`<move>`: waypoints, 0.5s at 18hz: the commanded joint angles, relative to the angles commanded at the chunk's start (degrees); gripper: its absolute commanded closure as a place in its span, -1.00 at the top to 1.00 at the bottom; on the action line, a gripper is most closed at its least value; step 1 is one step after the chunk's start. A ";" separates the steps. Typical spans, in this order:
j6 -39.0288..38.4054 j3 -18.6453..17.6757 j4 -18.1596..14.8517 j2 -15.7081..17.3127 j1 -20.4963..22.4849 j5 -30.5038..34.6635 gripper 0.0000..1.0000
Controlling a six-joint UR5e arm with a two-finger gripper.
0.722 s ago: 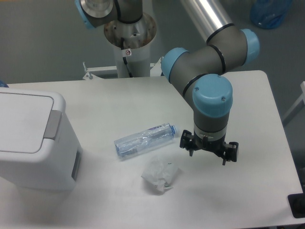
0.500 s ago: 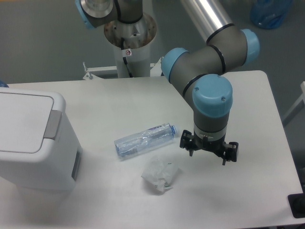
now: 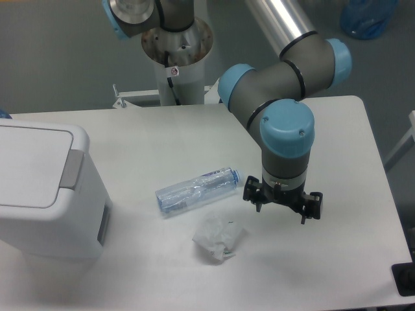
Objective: Open the trash can
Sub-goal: 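Move the gripper over to the lid edge of the white trash bin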
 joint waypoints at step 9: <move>-17.84 -0.70 0.00 8.96 -2.90 -18.00 1.00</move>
